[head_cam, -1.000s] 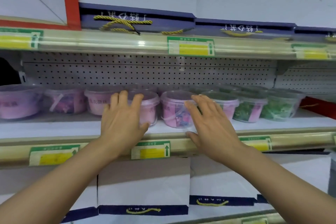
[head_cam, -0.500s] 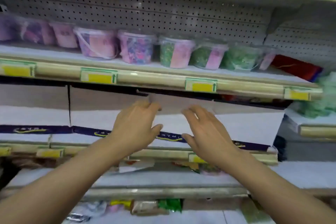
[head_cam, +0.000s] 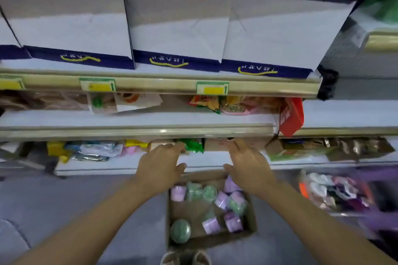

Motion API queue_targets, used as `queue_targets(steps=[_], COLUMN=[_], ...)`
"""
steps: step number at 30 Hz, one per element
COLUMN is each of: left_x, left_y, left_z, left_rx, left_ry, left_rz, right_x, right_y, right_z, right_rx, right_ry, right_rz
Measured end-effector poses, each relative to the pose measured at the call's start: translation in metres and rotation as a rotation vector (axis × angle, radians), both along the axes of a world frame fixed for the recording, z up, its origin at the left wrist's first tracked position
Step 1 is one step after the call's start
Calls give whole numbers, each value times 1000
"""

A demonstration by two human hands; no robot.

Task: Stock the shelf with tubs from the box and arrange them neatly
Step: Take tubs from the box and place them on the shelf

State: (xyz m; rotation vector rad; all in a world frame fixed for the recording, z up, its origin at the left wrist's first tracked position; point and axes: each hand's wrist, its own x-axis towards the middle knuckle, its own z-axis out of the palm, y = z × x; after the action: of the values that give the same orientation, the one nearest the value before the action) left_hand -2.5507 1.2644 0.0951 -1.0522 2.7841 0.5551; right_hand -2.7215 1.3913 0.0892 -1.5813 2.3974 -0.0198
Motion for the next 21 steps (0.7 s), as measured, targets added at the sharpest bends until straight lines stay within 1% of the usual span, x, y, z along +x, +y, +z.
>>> queue_targets(steps=[3,7,13,17,21], left_x=[4,8,15,10,-7], left_y=[10,18,27,36,49], left_z=[-47,-105,-183,-231,-287], left_rx=[104,231,326,400,446], left_ry=[-77,-134,-254,-288,-326], left_rz=[-16,-40,-47,-14,-8], right_x=[-2,-4,-6,-15,-29], right_y=[24,49,72,91,111], right_z=[-47,-101,-171,-225,-289], right_rx=[66,159,258,297,335], right_ry=[-57,-115,-175,-231,-238], right_rz=[-54,-163,-315,-398,-437])
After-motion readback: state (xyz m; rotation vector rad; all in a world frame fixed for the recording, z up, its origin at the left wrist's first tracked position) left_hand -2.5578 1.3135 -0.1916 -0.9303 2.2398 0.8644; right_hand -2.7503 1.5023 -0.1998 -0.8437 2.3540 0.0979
